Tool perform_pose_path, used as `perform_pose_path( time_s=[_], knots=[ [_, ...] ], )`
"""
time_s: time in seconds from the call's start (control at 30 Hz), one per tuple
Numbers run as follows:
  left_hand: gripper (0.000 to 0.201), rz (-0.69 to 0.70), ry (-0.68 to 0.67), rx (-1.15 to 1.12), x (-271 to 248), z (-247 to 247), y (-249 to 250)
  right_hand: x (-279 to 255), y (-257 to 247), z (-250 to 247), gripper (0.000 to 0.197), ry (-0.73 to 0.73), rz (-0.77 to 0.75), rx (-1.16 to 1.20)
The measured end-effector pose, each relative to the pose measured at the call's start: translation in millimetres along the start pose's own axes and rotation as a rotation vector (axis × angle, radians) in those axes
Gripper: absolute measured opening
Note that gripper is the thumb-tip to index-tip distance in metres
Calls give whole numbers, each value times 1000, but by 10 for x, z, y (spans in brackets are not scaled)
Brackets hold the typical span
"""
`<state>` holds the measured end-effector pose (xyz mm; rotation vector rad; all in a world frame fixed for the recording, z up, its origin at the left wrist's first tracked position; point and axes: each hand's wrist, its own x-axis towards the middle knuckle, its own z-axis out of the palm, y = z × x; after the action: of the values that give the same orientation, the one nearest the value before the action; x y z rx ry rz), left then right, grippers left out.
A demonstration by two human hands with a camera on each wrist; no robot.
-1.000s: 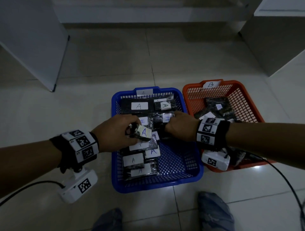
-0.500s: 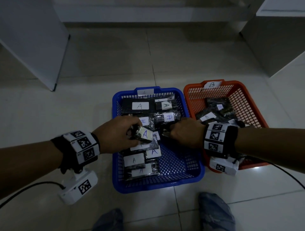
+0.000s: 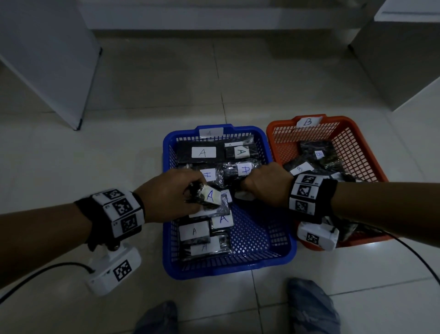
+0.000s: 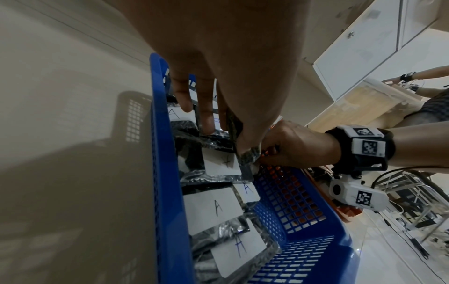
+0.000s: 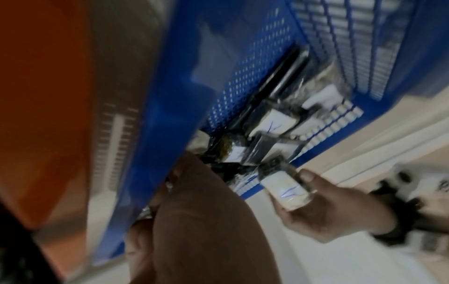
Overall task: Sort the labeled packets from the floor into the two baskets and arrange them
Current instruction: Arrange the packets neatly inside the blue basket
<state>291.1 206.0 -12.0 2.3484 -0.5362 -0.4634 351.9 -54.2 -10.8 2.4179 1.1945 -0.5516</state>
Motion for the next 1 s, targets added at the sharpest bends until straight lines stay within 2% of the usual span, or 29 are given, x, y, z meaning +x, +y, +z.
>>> perform_pose_path(
  time_s=[0.2, 0.37, 0.43, 0.5, 0.57, 0.63, 0.7, 0.77, 0.87, 0.93, 1.0],
  knots=[
    [30, -7, -7, -1, -1, 6, -12, 55, 23, 0, 18, -29, -22, 2],
    [31, -34, -4, -30, 8, -11, 42, 47, 84, -39, 16, 31, -42, 121],
    [30, -28, 23, -58, 25, -14, 96, -4, 175, -123, 15, 118, -36, 325],
    [31, -32, 53, -75, 59, -19, 153, -82, 252, -229, 12, 231, -56, 673],
    [34, -58, 73, -87, 107, -16, 196, -170, 262, -326, 25, 267, -115, 987],
    [34, -74, 88, -98, 154, -2, 237, -218, 211, -357, 37, 270, -145, 1106],
    [33, -75, 101, -123, 181, 20, 276, -208, 148, -317, 36, 312, -145, 1059],
    [33, -80, 98, -137, 201, 53, 316, -194, 133, -256, 26, 375, -149, 1012],
    [52, -96, 40, -112, 196, 84, 324, -202, 160, -174, 21, 351, -147, 933],
    [57, -94, -1, -39, 171, 93, 283, -241, 193, -119, 24, 276, -110, 728],
    [42, -76, -45, 32, 124, 84, 221, -284, 192, -54, 22, 181, -63, 443]
  ],
)
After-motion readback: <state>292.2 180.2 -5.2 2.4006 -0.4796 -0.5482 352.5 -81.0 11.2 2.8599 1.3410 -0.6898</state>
